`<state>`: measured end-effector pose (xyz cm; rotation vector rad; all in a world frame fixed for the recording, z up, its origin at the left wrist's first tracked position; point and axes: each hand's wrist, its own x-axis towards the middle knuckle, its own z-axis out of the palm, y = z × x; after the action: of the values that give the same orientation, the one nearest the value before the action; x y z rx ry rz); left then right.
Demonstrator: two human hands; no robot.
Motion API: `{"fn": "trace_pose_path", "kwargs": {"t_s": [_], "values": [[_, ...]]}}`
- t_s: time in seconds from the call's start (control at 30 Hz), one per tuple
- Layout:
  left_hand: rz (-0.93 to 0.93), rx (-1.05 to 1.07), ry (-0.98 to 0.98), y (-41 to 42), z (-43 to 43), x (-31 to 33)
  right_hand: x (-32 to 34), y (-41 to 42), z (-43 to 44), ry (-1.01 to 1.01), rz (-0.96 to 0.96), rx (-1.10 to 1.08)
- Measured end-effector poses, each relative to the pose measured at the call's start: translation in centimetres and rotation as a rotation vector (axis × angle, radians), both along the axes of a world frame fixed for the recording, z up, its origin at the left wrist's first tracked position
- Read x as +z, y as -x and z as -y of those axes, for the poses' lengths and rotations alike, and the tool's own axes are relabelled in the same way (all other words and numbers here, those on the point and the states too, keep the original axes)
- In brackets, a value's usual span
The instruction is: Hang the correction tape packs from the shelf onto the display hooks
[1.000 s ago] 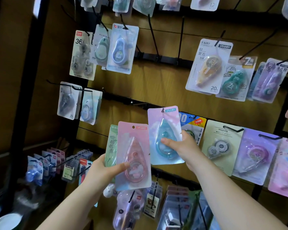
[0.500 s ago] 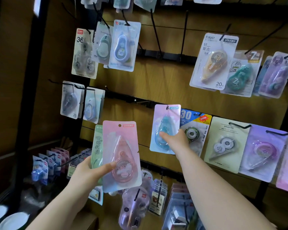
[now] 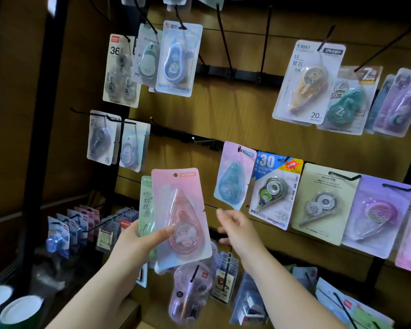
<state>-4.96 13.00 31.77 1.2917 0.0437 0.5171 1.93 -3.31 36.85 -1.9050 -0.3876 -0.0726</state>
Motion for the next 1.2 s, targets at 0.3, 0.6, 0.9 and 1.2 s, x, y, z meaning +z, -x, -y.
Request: {"fn": "trace_pose_path", "kwargs": {"t_s": [0.3,0.6,0.9,1.2], "values": [[0.034,-0.031,0.009,-0.2,1.5,0.5,-0.2,1.4,0.2,0.011,0.003,0.221],[0.034,0.012,0.051,0.0,1.3,0.3,0.2,1.5,1.9,-0.100,0.117,0.097],[0.055,0.016,0.056,0.3,0.9,0.3,4.1,1.4,4.0,-0.209,0.345,0.070],[0.027,0.010,0.029,0.5,1.1,0.3,4.0,0.9,5.4,-0.233,0.382,-0.061]]}}
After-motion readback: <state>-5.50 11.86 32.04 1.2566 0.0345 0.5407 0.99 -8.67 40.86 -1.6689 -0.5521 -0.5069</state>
